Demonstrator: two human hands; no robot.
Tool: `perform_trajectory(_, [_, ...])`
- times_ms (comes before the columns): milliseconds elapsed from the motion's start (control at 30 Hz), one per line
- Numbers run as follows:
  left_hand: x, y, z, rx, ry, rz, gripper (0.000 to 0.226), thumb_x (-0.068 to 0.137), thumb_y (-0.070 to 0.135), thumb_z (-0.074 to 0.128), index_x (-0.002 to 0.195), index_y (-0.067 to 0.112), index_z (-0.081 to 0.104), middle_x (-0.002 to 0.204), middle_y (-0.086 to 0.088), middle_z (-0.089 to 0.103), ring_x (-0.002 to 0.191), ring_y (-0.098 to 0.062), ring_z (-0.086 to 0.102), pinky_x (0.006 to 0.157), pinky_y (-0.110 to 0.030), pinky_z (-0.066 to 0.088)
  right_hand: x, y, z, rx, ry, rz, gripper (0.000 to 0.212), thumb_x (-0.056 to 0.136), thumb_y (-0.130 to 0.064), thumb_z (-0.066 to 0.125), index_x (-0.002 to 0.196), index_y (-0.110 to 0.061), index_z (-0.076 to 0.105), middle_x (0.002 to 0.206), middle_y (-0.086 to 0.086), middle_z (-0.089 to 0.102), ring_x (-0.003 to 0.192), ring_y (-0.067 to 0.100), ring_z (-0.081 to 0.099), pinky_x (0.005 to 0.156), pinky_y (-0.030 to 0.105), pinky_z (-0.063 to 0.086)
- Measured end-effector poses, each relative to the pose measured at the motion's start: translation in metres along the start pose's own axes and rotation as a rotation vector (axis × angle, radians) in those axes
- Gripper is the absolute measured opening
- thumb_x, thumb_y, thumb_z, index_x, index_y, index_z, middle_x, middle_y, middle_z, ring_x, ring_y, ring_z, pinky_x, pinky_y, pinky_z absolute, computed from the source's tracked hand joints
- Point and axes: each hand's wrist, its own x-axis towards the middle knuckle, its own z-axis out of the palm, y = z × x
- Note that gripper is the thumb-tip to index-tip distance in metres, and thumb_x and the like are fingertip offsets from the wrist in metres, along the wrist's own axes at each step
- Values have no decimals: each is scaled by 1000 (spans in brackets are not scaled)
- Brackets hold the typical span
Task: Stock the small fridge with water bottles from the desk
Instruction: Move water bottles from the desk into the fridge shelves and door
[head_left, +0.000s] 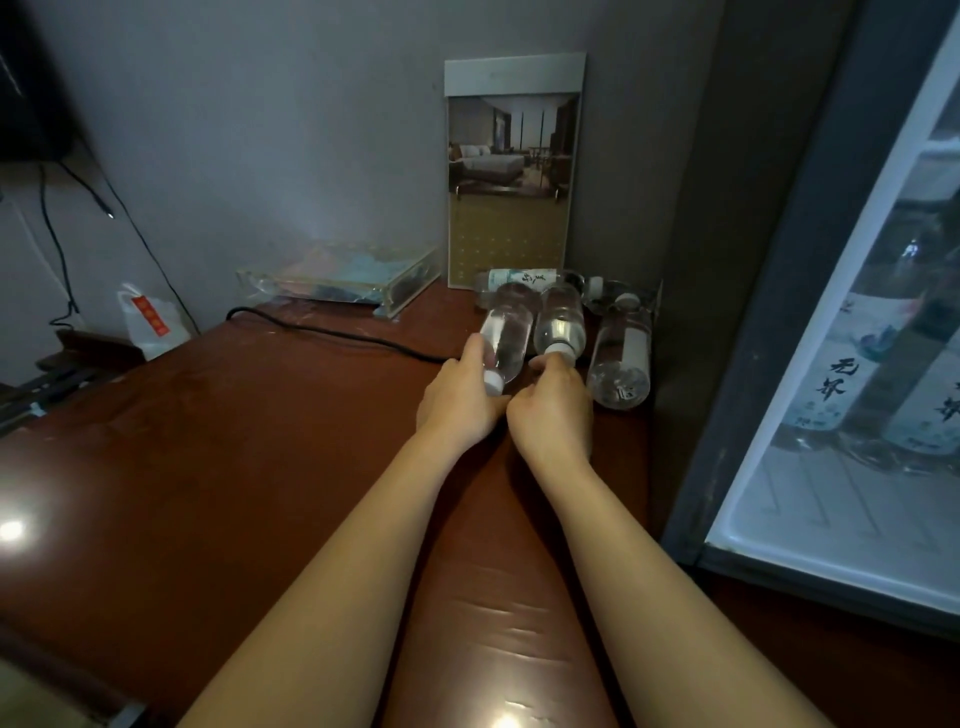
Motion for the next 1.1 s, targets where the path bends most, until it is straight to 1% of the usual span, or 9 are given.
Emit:
perform_trajectory(167, [-12,12,-17,37,148,25,33,78,36,60,90,23,32,90,-1,55,80,-34,53,61,-35,34,2,4,2,-12,-29,-14,39,85,-4,47,124,-12,47,128,11,51,116,32,49,91,38,45])
perform_trajectory(467, [-30,26,-54,-117,703,163,26,86,34,59,102,15,52,84,5,54,85,-30,59,64,-29,29,5,8,10,37,-151,-153,90,81,-16,70,149,-29,11,149,10,27,135,32,32,107,38,34])
perform_trajectory(567, [-34,29,-61,-161,856,239,39,80,45,50,97,11,59,75,9,51,74,-27,59,60,-24,25,4,8,12,35,-162,-206,98,72,-24,79,147,-28,16,148,8,31,135,31,31,107,40,34])
perform_trajectory(633, [-35,32,-61,-233,888,298,42,78,49,48,94,13,61,71,11,51,64,-18,55,57,-23,29,4,10,14,92,-138,-275,83,65,-27,83,133,-22,36,133,5,50,124,29,47,98,39,44])
perform_trajectory(767, [-31,35,-55,-493,781,351,28,79,49,54,99,29,56,65,11,47,60,-7,47,57,-22,40,1,10,15,249,-223,-254,55,68,-17,78,106,-19,38,102,7,67,91,24,65,73,36,54])
perform_trajectory(867, [-25,27,-51,-482,617,261,30,86,43,55,111,27,60,86,8,51,78,-8,53,70,-23,47,-1,8,19,378,-322,-242,61,73,-6,73,110,-20,27,92,-2,63,79,11,64,63,13,50])
perform_trajectory(933, [-21,19,-52,-479,507,152,34,89,35,57,121,23,58,95,9,47,87,-5,53,75,-16,44,-1,7,19,416,-358,-240,60,76,-3,71,113,-17,25,91,-10,58,84,10,62,69,11,48])
perform_trajectory(1000, [-20,14,-54,-651,330,115,31,89,31,58,119,21,59,106,5,55,95,-8,59,77,-18,46,1,8,19,408,-403,-227,61,75,-7,71,117,-17,28,101,-6,57,97,13,61,85,25,51])
perform_trajectory(1100, [-26,15,-55,-945,113,81,14,91,17,55,102,19,62,94,3,68,81,-2,67,67,-16,51,1,8,18,289,-404,-257,68,69,-18,72,126,-12,35,118,5,44,115,17,49,99,33,43])
